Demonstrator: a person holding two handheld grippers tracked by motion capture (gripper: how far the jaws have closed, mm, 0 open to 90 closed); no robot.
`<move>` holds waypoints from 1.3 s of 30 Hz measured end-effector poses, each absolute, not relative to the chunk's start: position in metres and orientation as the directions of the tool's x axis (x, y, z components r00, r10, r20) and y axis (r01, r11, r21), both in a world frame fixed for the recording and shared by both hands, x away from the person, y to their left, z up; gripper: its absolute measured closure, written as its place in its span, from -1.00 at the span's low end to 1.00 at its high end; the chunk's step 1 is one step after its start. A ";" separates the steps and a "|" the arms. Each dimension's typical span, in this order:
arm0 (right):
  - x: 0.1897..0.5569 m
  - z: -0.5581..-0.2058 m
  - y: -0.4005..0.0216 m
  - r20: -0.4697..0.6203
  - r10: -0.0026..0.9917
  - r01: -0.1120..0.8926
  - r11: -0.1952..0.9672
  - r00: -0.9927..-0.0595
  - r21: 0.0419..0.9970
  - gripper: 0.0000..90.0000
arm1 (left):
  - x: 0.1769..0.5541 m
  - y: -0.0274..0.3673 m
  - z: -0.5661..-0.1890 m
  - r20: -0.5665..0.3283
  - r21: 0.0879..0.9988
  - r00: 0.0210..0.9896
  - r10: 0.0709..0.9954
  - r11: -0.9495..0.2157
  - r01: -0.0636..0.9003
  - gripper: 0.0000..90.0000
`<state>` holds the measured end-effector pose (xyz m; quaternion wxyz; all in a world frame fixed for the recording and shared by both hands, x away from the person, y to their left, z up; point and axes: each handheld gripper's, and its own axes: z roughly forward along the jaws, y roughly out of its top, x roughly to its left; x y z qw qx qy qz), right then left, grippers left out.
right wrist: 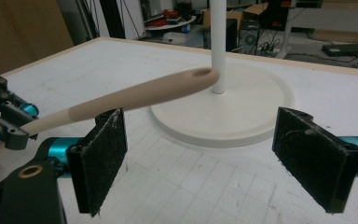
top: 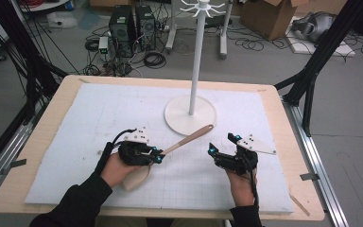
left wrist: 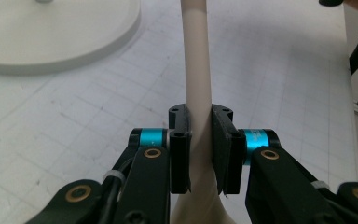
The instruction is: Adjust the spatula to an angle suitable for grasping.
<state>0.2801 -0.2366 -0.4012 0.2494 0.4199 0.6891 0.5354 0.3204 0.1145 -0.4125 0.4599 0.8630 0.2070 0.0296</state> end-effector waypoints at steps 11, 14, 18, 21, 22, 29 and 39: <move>0.281 -0.402 -0.236 0.102 0.847 0.309 0.077 -0.523 0.948 -0.63 | 0.319 0.127 -0.425 -0.154 0.732 0.914 0.375 -0.578 0.360 0.73; 0.281 -0.402 -0.236 0.100 0.847 0.308 0.078 -0.523 0.948 -0.63 | 0.320 0.125 -0.428 -0.153 0.711 0.915 0.374 -0.602 0.364 0.73; 0.281 -0.401 -0.237 0.102 0.847 0.305 0.073 -0.521 0.949 -0.63 | 0.320 0.123 -0.431 -0.149 0.691 0.913 0.380 -0.621 0.371 0.73; 0.280 -0.401 -0.238 0.105 0.849 0.307 0.070 -0.518 0.949 -0.63 | 0.322 0.122 -0.431 -0.165 0.677 0.907 0.388 -0.624 0.390 0.73; 0.280 -0.401 -0.238 0.105 0.848 0.307 0.071 -0.519 0.949 -0.63 | 0.323 0.122 -0.431 -0.166 0.672 0.907 0.388 -0.628 0.392 0.72; 0.280 -0.402 -0.238 0.109 0.848 0.310 0.067 -0.518 0.948 -0.63 | 0.323 0.122 -0.427 -0.189 0.684 0.903 0.385 -0.609 0.402 0.57; 0.278 -0.401 -0.240 0.114 0.852 0.306 0.056 -0.511 0.951 -0.63 | 0.325 0.154 -0.399 -0.232 0.809 0.854 0.465 -0.395 0.435 -0.27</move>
